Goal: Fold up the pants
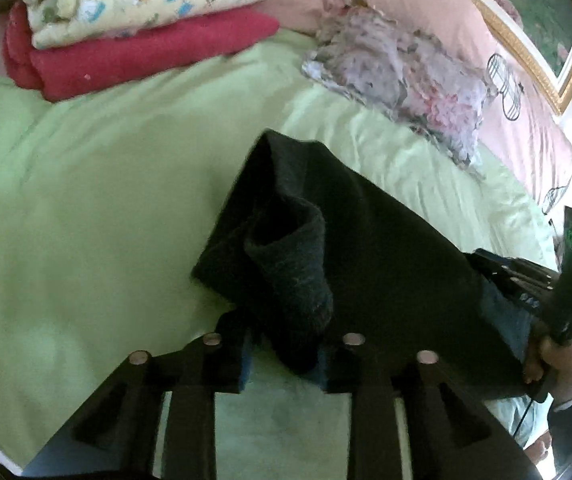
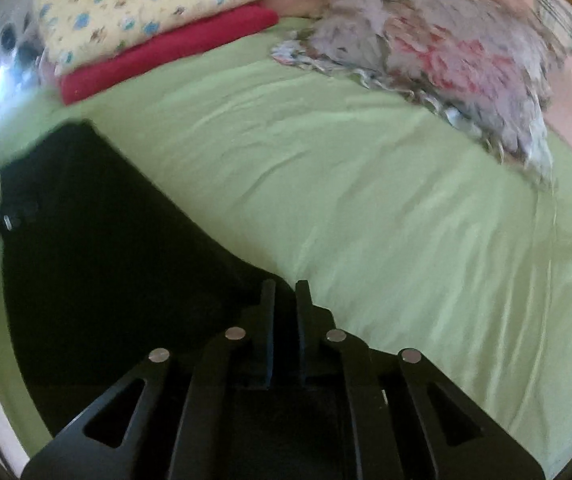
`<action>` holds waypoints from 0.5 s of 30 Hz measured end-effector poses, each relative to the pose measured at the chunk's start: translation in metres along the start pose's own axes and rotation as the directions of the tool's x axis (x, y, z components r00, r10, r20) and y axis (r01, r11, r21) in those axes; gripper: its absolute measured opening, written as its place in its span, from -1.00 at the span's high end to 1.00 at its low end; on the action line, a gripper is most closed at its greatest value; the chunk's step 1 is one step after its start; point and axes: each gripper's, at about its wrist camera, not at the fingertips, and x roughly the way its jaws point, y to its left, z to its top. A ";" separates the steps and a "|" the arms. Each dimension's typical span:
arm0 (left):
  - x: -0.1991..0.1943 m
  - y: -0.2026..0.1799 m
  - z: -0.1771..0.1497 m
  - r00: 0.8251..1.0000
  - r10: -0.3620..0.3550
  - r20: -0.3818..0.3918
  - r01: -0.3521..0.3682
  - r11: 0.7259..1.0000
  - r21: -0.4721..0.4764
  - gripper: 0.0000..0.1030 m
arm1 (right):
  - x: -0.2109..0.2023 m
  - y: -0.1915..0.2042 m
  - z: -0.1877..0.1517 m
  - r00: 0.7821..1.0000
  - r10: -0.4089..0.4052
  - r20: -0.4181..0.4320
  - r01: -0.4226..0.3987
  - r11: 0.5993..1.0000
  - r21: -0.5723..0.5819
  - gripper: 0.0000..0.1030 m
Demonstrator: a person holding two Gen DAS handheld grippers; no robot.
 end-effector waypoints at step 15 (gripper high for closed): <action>-0.078 -0.046 0.007 0.988 0.036 0.153 -0.046 0.997 0.065 -0.19 | -0.141 -0.057 -0.073 0.977 -0.001 0.214 -0.065 0.952 0.299 0.16</action>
